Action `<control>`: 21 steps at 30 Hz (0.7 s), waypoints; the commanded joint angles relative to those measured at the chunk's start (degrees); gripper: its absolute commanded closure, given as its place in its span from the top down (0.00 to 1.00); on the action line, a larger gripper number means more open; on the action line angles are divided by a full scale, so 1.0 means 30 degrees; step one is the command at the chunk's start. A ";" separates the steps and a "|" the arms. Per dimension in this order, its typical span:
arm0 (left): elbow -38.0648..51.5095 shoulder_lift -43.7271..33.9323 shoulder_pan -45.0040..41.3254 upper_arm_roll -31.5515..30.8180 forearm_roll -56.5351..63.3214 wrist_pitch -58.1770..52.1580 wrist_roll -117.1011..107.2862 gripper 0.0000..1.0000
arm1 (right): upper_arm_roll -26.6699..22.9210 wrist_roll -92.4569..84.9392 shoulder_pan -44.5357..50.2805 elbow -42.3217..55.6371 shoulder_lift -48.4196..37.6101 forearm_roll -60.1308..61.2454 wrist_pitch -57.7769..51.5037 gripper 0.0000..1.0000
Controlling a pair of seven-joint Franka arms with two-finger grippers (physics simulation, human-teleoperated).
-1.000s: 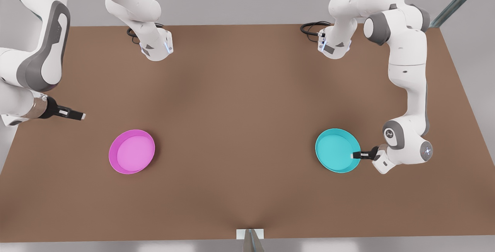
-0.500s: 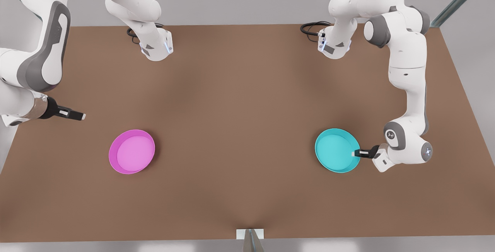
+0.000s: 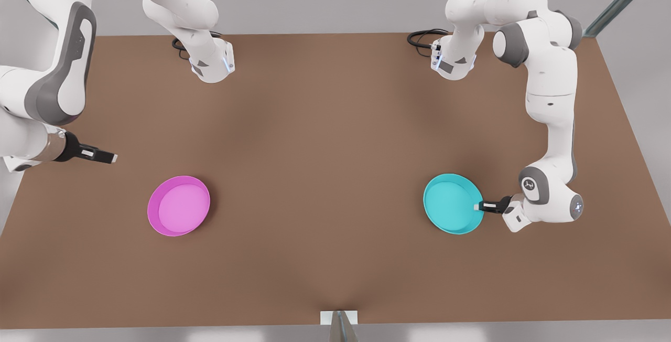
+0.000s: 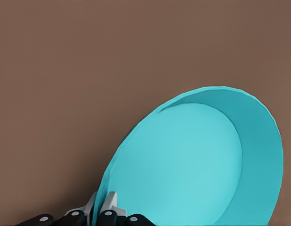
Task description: Flip the blue plate over with the left arm, and stack the pink plate on top of the blue plate with the right arm
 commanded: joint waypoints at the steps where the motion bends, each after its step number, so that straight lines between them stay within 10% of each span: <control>1: 0.0003 -0.0029 0.0001 0.0003 -0.0426 -0.0025 0.0027 0.21 | 0.0000 0.0000 -0.0020 0.0000 -0.0001 0.0000 -0.0010 1.00; 21: 0.1380 -0.0321 -0.0058 -0.2135 -0.0982 -0.0113 -0.4835 0.21 | 0.0000 0.0000 0.0010 0.0029 0.0028 0.0000 0.0048 1.00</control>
